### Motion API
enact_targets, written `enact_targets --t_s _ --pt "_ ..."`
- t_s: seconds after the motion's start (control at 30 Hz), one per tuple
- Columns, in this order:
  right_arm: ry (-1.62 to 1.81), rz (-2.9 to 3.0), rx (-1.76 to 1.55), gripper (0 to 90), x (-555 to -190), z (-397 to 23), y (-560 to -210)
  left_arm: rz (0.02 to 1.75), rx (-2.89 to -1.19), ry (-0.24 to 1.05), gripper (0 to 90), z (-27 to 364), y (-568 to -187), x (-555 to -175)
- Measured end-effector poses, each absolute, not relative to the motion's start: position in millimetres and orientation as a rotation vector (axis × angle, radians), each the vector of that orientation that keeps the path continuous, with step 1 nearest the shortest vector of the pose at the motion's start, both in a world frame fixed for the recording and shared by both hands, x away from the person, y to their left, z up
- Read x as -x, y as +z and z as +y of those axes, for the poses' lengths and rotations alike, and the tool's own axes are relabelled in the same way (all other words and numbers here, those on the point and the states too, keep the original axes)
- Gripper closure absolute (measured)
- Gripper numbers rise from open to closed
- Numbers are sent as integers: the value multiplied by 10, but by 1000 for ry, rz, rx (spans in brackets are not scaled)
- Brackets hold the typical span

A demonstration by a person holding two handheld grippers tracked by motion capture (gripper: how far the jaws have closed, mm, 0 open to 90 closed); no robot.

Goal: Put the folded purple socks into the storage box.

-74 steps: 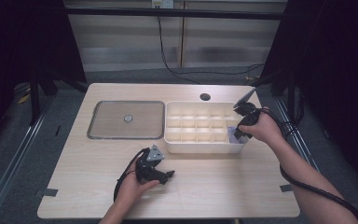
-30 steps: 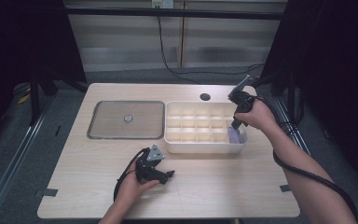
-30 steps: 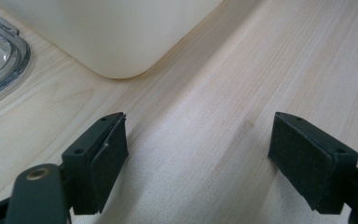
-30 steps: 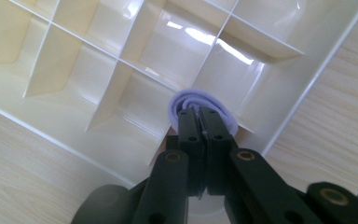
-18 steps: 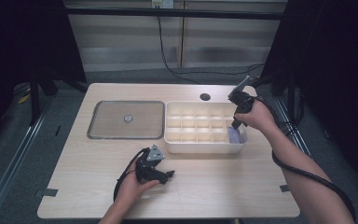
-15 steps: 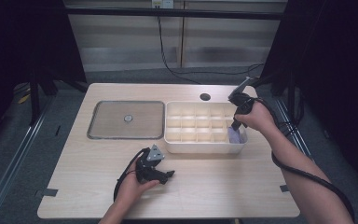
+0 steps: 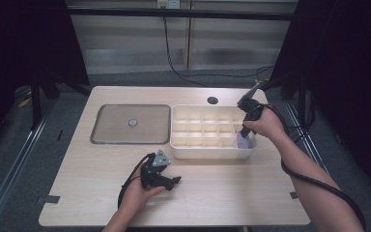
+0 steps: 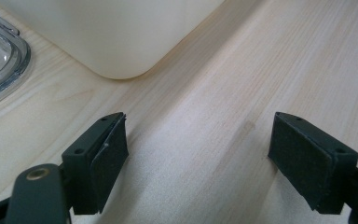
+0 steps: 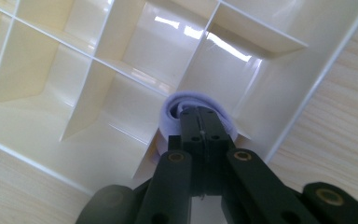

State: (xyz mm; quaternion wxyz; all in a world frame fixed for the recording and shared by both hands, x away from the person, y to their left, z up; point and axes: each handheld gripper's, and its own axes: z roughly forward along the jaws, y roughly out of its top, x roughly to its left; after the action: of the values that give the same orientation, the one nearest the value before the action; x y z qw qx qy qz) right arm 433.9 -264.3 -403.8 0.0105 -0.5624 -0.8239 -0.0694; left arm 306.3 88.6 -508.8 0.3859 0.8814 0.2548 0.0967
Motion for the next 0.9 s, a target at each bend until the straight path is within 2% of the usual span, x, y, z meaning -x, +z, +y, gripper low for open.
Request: enact_targets --t_s 0.5,0.9 --pt "-213 -2530 1734 900 -4230 -2633 -4341 649 -2240 249 189 885 -5092 -3062" --pt "-231 -2531 1750 900 -4212 -2625 -4404 649 -2240 249 188 884 -5092 -3062"
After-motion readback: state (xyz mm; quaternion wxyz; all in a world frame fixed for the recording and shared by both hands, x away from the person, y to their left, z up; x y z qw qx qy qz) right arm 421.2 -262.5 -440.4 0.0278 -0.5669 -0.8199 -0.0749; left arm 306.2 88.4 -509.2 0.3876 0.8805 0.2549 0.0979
